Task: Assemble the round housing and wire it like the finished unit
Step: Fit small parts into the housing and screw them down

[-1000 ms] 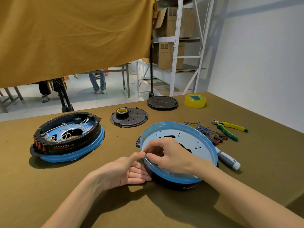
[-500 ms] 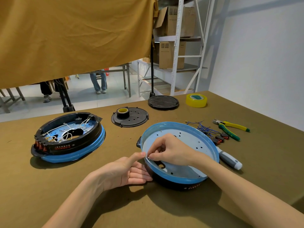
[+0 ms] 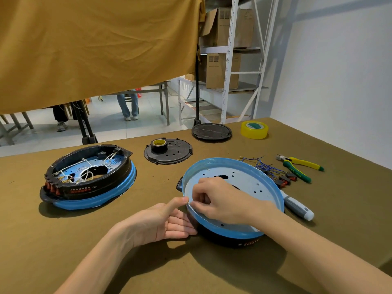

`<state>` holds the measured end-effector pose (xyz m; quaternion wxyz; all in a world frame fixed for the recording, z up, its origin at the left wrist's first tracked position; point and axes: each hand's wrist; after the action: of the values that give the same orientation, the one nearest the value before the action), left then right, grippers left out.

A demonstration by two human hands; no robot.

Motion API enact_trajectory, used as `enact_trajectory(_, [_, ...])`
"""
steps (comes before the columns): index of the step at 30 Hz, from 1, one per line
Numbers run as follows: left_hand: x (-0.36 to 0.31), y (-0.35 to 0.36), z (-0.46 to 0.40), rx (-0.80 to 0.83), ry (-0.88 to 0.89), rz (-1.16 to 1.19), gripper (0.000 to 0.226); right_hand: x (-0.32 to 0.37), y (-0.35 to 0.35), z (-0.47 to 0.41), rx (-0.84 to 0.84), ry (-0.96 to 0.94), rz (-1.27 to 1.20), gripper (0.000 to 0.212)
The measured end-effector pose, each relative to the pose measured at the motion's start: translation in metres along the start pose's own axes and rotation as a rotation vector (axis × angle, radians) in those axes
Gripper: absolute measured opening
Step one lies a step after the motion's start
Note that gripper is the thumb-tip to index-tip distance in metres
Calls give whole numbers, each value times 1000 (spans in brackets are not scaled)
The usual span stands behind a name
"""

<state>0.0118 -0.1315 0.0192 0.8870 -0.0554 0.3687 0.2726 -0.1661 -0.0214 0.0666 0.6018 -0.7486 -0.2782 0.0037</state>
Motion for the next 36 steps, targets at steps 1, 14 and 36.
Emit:
enact_trajectory(1, [0, 0, 0, -1, -3, 1, 90, 0, 0, 1, 0, 0, 5, 16])
enact_trajectory(14, [0, -1, 0, -5, -9, -3, 87, -5, -2, 7, -56, -8, -91, 20])
enact_trajectory(36, [-1, -1, -4, -3, -12, 12, 93, 0, 6, 1, -83, 16, 40, 13])
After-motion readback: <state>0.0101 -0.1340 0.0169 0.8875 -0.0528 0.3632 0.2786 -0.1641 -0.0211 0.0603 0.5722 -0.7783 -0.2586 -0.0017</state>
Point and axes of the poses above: each hand's wrist, its own z-axis away from the middle knuckle, its own y-axis out of the palm, x = y × z, and after that the axes turned 14 degrees about -y, right-handed
